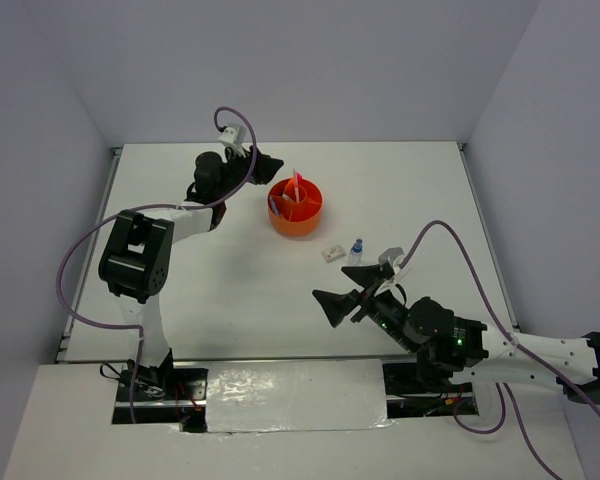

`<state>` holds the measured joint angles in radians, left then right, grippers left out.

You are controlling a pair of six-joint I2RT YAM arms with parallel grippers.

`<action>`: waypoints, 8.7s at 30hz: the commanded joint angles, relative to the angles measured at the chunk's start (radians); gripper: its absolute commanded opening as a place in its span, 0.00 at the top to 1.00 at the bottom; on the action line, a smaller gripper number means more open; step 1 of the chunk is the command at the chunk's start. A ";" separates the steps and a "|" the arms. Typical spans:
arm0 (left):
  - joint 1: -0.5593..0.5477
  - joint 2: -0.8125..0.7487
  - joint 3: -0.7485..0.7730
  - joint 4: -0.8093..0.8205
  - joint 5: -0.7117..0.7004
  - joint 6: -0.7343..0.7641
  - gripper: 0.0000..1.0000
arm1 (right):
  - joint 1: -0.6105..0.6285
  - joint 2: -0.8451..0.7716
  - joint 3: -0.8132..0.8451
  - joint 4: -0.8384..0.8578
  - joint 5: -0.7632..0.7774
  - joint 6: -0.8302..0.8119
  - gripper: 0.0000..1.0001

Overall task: Sort the stationery into containers
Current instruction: Place the stationery in the storage box, then pick up the stationery from the center of the board, then place the stationery in the storage box, then pick up the stationery from the center of the board, then place the stationery in the storage box.

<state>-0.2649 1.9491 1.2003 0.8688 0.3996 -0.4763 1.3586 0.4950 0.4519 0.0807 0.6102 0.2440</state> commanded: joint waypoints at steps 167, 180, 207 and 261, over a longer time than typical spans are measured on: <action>0.016 -1.385 -0.390 -1.341 -0.169 0.127 0.01 | -0.820 0.999 0.545 -0.372 -0.326 0.230 0.29; 0.016 -1.391 -0.393 -1.340 -0.168 0.127 0.01 | -0.713 1.143 0.553 -0.485 -0.044 0.621 0.27; 0.016 -1.414 -0.396 -1.337 -0.159 0.128 0.01 | -0.662 1.367 0.680 -0.587 0.048 0.994 0.34; 0.016 -1.397 -0.398 -1.329 -0.125 0.136 0.01 | -0.708 1.252 0.737 -0.032 -0.012 0.807 0.76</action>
<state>-0.2474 0.5484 0.8108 -0.5079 0.2596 -0.3439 0.6609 1.7267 1.1454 -0.0093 0.5968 1.0580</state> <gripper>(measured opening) 0.993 0.389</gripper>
